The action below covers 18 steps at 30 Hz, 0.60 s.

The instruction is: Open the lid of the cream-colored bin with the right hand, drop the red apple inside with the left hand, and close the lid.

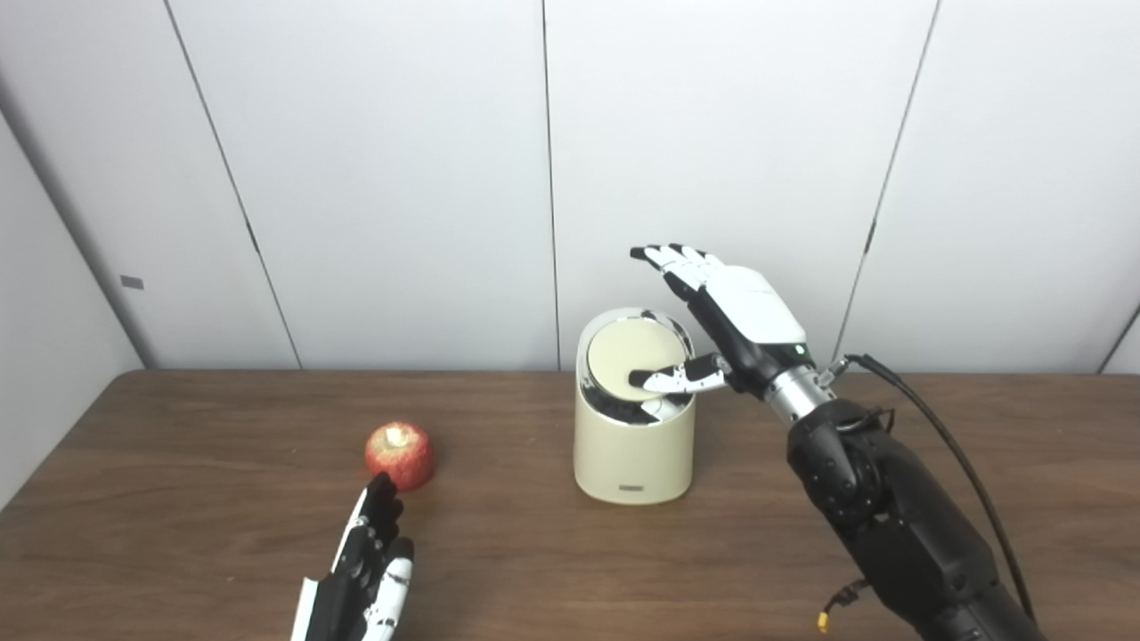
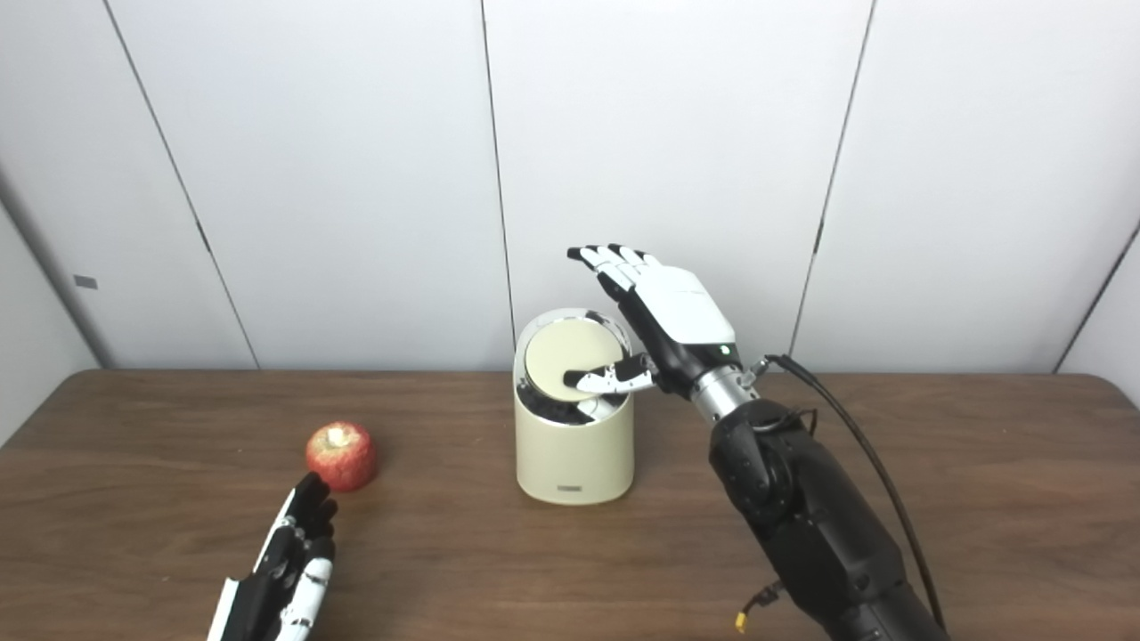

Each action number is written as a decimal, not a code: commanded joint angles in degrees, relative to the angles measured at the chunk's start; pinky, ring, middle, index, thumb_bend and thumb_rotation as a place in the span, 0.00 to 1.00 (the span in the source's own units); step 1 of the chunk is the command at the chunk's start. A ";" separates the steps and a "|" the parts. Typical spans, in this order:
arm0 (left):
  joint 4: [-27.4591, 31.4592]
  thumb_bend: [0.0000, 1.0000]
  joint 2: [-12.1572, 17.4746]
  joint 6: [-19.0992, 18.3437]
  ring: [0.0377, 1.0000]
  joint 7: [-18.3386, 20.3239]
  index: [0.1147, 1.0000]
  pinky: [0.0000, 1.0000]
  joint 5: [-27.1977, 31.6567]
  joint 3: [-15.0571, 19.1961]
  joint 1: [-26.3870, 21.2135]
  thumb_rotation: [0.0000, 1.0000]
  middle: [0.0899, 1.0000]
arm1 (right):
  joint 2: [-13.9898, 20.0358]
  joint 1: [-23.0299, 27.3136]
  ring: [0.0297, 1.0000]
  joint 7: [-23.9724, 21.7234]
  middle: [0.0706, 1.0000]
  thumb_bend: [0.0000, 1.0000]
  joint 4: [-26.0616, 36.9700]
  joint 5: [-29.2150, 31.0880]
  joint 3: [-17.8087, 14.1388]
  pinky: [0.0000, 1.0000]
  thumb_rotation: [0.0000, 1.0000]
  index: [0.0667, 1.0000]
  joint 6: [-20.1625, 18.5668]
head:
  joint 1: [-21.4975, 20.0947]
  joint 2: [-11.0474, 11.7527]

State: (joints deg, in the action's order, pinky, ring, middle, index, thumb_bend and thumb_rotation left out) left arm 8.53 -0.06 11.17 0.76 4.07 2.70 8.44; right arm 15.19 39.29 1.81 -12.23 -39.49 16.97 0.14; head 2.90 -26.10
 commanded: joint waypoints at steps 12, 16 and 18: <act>-1.56 0.21 -0.55 -1.47 0.96 -0.74 1.00 1.00 -1.11 -0.45 1.07 0.47 0.98 | 0.81 -8.96 0.86 -7.24 0.89 0.70 14.22 11.17 -9.98 0.76 0.34 0.90 -8.78 | -1.25 -0.04; -1.56 0.22 -0.26 -1.36 0.97 -0.58 1.00 1.00 -1.12 -0.30 1.04 0.48 0.98 | 1.53 -13.22 0.86 -7.93 0.89 0.68 16.87 13.07 -11.27 0.76 0.35 0.90 -9.08 | -1.40 -0.23; -1.78 0.23 -0.13 -1.01 0.97 -0.55 1.00 1.00 -1.10 -0.15 0.97 0.48 0.98 | 1.73 -14.99 0.87 -8.38 0.90 0.68 18.30 13.76 -11.78 0.78 0.36 0.90 -9.61 | -1.69 -0.47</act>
State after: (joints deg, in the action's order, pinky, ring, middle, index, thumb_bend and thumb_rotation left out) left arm 8.64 0.11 9.66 0.19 2.85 2.85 8.43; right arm 15.78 22.70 -6.74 3.48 -26.50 6.20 -9.84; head 1.15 -26.54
